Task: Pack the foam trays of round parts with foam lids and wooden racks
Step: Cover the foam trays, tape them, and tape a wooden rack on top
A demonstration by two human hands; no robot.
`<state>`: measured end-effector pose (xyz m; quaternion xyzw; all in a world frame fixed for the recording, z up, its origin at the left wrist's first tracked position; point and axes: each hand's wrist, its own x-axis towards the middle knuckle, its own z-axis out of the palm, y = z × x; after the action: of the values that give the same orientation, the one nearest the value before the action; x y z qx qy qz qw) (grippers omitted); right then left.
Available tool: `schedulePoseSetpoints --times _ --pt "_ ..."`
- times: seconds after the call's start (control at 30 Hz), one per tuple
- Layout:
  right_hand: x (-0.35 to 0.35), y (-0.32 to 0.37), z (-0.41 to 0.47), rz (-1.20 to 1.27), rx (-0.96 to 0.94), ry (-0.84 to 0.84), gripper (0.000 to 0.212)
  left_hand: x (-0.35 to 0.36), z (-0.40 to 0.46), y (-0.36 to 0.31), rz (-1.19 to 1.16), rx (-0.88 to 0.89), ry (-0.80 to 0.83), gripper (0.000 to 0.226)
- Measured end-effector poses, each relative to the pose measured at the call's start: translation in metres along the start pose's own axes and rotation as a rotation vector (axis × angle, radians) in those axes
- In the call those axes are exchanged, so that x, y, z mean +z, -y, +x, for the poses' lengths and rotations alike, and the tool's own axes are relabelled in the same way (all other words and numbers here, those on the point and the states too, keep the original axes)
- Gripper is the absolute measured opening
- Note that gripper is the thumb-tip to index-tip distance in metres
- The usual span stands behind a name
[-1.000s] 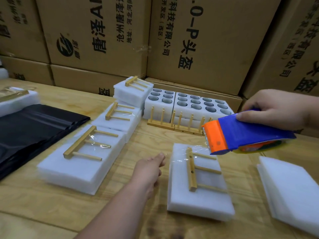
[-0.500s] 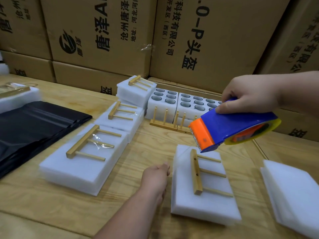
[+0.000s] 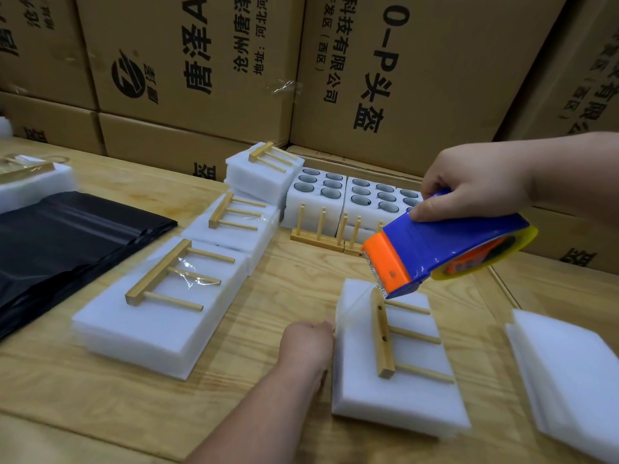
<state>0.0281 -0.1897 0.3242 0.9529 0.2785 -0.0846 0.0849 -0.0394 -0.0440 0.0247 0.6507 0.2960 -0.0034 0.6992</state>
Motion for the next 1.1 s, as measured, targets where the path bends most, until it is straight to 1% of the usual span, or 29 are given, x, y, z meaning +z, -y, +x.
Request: schedulePoseSetpoints --times 0.2,0.3,0.33,0.43,0.53,0.6,0.63,0.7,0.73,0.8,0.87,0.97,1.03,1.1 --pt "0.006 -0.004 -0.004 -0.006 -0.01 -0.003 0.043 0.001 -0.004 0.002 0.248 0.124 -0.042 0.044" --pt "0.008 -0.006 -0.006 -0.001 -0.004 -0.001 0.043 0.001 -0.006 0.002 0.278 0.125 -0.057 0.05" --pt "0.009 -0.006 -0.007 0.001 -0.002 -0.002 0.043 0.001 -0.007 0.001 0.275 0.121 -0.057 0.048" --pt "0.012 -0.008 -0.01 0.0 -0.004 -0.015 0.045 -0.001 -0.01 -0.001 0.191 0.089 -0.039 0.028" --pt "0.016 -0.01 -0.013 -0.022 0.0 -0.045 0.051 -0.003 -0.015 -0.001 0.161 0.075 -0.04 0.025" --pt "0.018 -0.012 -0.016 -0.032 0.007 -0.051 0.052 -0.003 -0.018 0.002 0.165 0.138 -0.088 0.024" --pt "0.019 -0.013 -0.017 -0.033 0.008 -0.05 0.052 -0.001 -0.022 0.004 0.13 0.176 -0.097 0.021" --pt "0.022 -0.016 -0.018 -0.026 0.007 -0.048 0.05 0.002 -0.029 0.007 0.033 0.245 -0.06 0.015" --pt "0.024 -0.017 -0.019 -0.023 0.007 -0.051 0.05 0.003 -0.032 0.009 -0.012 0.264 -0.028 0.016" --pt "0.027 -0.02 -0.02 -0.024 0.008 -0.064 0.05 0.001 -0.037 0.009 -0.104 0.267 0.088 0.03" --pt "0.028 -0.022 -0.022 -0.008 0.018 -0.056 0.049 -0.003 -0.041 0.006 -0.156 0.235 0.235 0.053" --pt "0.028 -0.023 -0.023 -0.005 0.026 -0.05 0.051 -0.007 -0.044 0.004 -0.099 0.208 0.39 0.093" --pt "0.028 -0.024 -0.023 -0.013 0.022 -0.059 0.052 -0.006 -0.048 0.004 -0.049 0.198 0.441 0.107" --pt "0.029 -0.024 -0.024 -0.014 0.021 -0.062 0.054 -0.004 -0.05 0.007 0.02 0.229 0.466 0.113"
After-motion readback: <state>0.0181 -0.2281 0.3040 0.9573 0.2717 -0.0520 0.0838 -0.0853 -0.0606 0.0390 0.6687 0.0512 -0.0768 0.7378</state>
